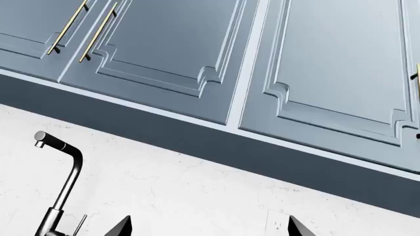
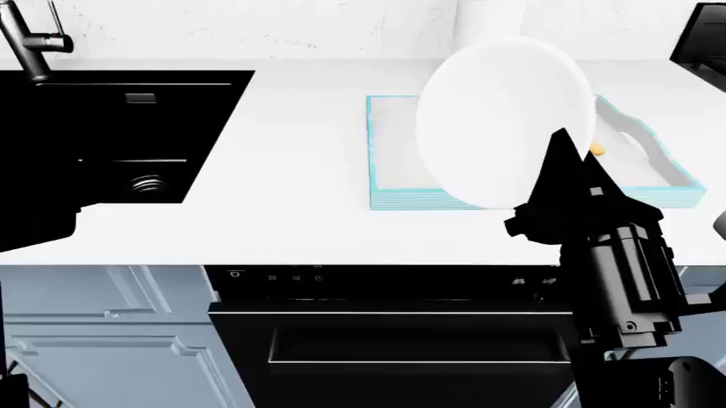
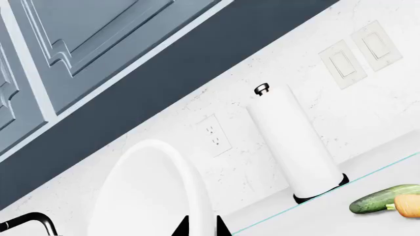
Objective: Place the two vegetables and bowl onto the tray for setting up a vegetable dip station.
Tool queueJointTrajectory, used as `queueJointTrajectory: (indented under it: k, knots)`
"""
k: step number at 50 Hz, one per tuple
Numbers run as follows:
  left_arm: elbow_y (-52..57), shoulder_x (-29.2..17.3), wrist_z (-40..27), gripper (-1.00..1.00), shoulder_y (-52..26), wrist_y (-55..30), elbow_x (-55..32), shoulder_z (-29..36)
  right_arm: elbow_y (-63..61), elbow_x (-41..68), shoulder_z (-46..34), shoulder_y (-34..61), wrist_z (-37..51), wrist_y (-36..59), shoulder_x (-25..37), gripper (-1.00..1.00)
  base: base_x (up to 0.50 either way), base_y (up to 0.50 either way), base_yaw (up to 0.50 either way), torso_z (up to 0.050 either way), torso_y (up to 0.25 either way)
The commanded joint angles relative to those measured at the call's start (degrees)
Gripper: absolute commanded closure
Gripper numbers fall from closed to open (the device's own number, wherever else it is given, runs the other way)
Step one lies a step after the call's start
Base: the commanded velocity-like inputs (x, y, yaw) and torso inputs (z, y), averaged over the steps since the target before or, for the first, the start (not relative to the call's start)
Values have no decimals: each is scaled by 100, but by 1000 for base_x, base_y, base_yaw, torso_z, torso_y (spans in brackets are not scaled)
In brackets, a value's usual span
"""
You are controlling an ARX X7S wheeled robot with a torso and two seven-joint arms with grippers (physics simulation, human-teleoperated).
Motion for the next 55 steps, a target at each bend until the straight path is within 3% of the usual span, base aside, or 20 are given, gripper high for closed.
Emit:
queueJointTrajectory:
  k: [1, 30, 43, 49, 55]
  knots:
    - [2, -1, -9, -100, -12, 1, 11, 21, -27, -69, 81, 9, -40, 26, -2, 100, 110, -500, 0, 0, 0]
    - [-41, -3, 9, -100, 4, 49, 28, 41, -73, -83, 96, 90, -69, 373, -119, 100, 139, -500, 0, 0, 0]
    - [-47, -13, -14, -100, 31, 50, 36, 41, -299, -336, 100, 331, 263, 963, -176, 100, 15, -19, 0, 2, 1]
    - [-18, -39, -48, -100, 46, 50, 16, 11, -822, -270, 111, 759, 525, 1585, -121, 100, 0, 0, 0, 0, 0]
    - [-2, -85, -88, -100, 119, 102, -32, -95, -1413, 748, 254, 2150, 790, 2955, -126, 100, 0, 0, 0, 0, 0]
